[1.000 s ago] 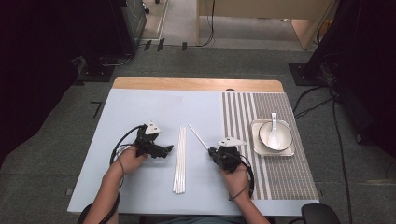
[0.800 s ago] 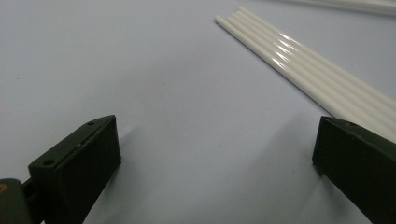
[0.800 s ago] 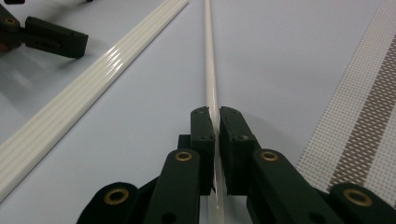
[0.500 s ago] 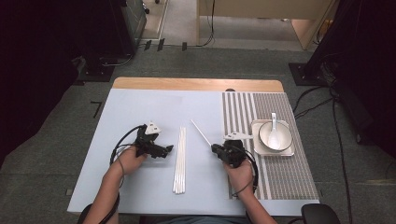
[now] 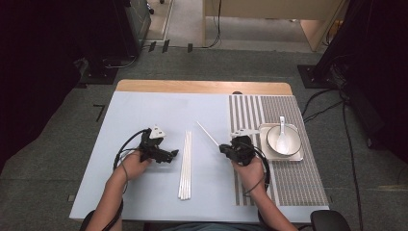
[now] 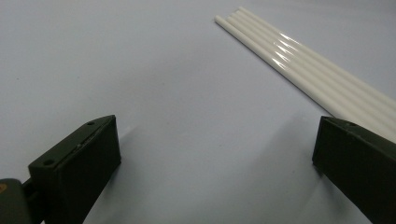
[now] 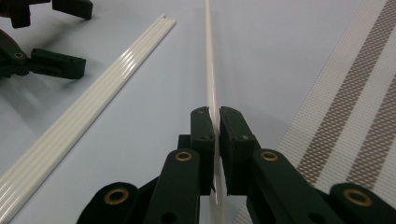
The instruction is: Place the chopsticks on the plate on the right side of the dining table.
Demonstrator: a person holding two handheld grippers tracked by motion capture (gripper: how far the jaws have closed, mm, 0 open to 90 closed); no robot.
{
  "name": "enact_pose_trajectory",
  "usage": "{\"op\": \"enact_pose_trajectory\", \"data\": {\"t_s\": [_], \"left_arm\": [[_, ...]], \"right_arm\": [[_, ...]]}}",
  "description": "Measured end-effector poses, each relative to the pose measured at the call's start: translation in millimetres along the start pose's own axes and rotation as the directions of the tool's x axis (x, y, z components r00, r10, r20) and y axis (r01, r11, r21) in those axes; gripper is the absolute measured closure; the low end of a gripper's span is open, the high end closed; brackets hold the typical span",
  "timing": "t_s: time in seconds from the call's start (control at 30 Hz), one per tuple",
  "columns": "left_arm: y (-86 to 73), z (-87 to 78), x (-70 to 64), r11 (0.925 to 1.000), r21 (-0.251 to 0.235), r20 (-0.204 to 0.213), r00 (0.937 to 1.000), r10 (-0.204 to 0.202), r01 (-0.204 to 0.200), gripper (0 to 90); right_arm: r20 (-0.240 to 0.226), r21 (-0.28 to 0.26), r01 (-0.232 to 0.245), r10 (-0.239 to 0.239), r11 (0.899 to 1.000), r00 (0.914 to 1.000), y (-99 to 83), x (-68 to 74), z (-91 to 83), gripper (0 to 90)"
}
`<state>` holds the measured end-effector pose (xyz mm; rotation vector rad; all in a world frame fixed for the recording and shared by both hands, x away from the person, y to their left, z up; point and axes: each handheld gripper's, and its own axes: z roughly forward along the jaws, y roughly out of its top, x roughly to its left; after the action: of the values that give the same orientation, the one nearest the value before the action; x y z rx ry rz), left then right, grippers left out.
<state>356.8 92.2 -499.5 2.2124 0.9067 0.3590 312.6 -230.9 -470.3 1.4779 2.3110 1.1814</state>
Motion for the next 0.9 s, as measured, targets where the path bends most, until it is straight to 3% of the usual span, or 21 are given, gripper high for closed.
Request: {"op": "enact_pose_trajectory", "data": {"t_s": [0.13, 0.43, 0.9], "left_arm": [[0.0, -0.1, 0.0, 1.0, 0.001, 0.0, 1.0, 0.0, 0.0, 0.5], [0.0, 0.0, 0.0, 1.0, 0.001, 0.0, 1.0, 0.001, -0.001, 0.5], [0.0, 0.1, -0.1, 1.0, -0.002, 0.0, 1.0, -0.001, 0.001, 0.5]], "right_arm": [[0.002, -0.004, -0.001, 0.001, 1.0, 1.0, 9.8, -7.5, -11.1, 84.8], [0.03, 0.011, 0.05, -0.05, 0.999, 0.9983, 36.2, -23.9, -40.3, 84.8], [0.076, 0.021, 0.07, -0.071, 0.997, 0.9946, 65.1, -61.2, -86.2, 84.8]]}}
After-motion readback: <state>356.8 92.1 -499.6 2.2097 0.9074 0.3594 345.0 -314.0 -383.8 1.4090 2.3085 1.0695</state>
